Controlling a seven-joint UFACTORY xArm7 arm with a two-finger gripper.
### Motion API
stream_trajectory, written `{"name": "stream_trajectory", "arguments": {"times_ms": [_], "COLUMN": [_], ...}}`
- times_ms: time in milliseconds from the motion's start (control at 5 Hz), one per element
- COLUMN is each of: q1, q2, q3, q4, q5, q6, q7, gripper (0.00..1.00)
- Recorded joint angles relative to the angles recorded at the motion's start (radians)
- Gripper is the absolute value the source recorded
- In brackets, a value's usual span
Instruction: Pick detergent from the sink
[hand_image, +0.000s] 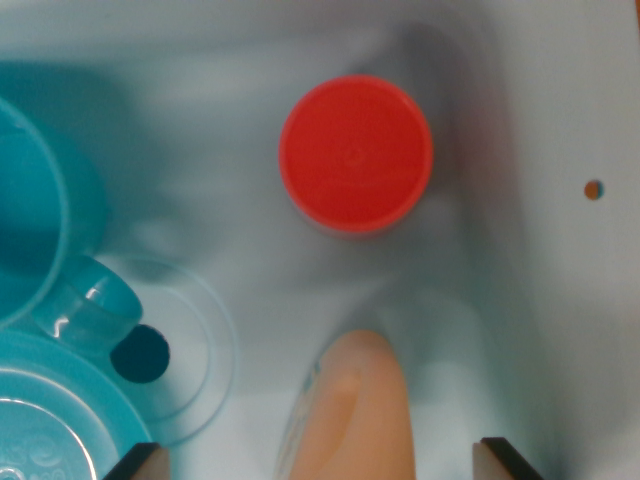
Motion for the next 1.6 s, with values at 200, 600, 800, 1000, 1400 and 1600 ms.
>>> {"name": "stream_trajectory", "arguments": {"times_ms": [200,600,800,1000,1400,1600], "q1": [0.0,0.0,0.0,0.0,0.0,0.0], "q2": [0.0,0.0,0.0,0.0,0.0,-0.002], "q3": [0.0,0.0,0.0,0.0,0.0,0.0], "q4": [0.0,0.0,0.0,0.0,0.0,0.005], "q5": [0.0,0.0,0.0,0.0,0.0,-0.0003], "q6": [0.0,0.0,0.0,0.0,0.001,0.007], "q7": [0.0,0.0,0.0,0.0,0.0,0.0], "gripper": [0.0,1.0,1.0,1.0,1.0,1.0]}}
